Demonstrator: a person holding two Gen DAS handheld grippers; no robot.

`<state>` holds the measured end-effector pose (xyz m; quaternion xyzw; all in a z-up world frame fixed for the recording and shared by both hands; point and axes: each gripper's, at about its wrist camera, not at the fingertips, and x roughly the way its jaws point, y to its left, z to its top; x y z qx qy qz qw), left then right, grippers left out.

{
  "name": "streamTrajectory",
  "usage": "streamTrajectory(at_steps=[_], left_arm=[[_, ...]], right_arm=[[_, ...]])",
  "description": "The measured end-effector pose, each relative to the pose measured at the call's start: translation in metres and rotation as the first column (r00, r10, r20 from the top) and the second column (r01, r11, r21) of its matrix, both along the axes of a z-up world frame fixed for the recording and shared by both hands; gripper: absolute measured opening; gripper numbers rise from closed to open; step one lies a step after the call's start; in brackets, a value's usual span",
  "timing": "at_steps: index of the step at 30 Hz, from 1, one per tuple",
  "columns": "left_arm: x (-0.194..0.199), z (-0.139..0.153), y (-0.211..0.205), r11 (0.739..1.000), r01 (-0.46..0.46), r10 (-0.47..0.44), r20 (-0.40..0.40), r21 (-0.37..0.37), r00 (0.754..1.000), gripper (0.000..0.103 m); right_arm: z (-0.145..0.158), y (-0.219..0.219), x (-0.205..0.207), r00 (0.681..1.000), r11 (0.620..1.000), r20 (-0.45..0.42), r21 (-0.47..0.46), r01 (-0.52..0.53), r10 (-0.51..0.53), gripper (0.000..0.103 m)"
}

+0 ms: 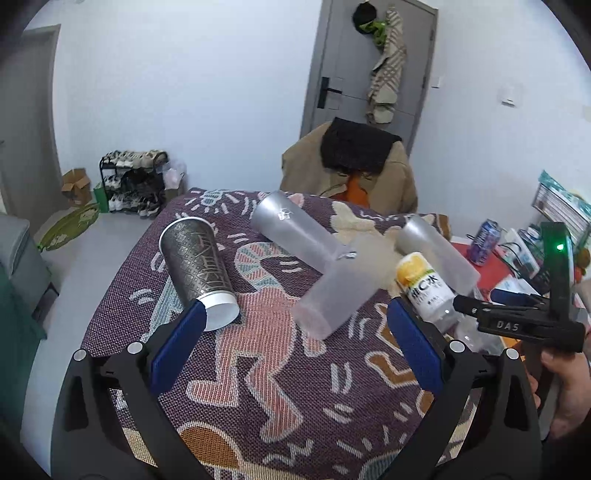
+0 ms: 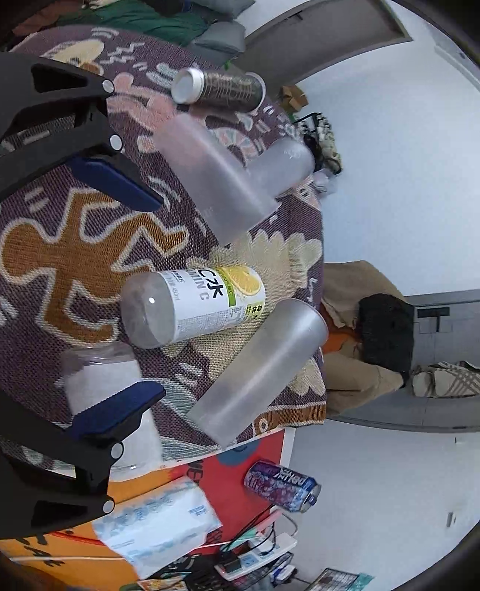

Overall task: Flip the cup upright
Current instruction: 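Move the right tool toward the lying lemon-label vitamin C bottle, then close the right tool around the bottle's middle and lift it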

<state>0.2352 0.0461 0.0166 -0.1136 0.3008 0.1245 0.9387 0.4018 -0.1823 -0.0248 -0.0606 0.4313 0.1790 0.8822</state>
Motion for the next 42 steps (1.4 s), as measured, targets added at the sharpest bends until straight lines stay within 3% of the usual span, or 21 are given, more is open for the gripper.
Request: streamTrajectory(at_steps=[11, 14, 18, 26, 42], left_arm=[[0.014, -0.023, 0.008, 0.999, -0.009, 0.007, -0.049, -0.037, 0.999, 0.097], [0.014, -0.025, 0.010, 0.999, -0.007, 0.005, -0.056, -0.039, 0.998, 0.097], [0.008, -0.024, 0.016, 0.999, -0.015, 0.013, -0.050, -0.044, 0.999, 0.097], [-0.008, -0.018, 0.023, 0.997, -0.006, 0.004, -0.028, -0.074, 1.000, 0.097], [-0.061, -0.012, 0.012, 0.986, 0.125, -0.126, -0.006, -0.113, 0.992, 0.097]], right_arm=[[-0.046, 0.033, 0.056, 0.994, 0.978, -0.113, -0.209, -0.018, -0.006, 0.077], [-0.060, 0.037, 0.065, 0.986, 0.973, -0.164, -0.230, -0.031, -0.007, 0.065], [-0.058, 0.024, 0.069, 0.981, 0.990, -0.195, -0.141, -0.013, -0.015, 0.062], [-0.019, 0.003, 0.046, 0.982, 1.000, -0.190, 0.020, -0.011, 0.015, 0.061], [0.017, -0.008, -0.084, 0.984, 0.969, -0.161, 0.243, -0.036, 0.077, 0.062]])
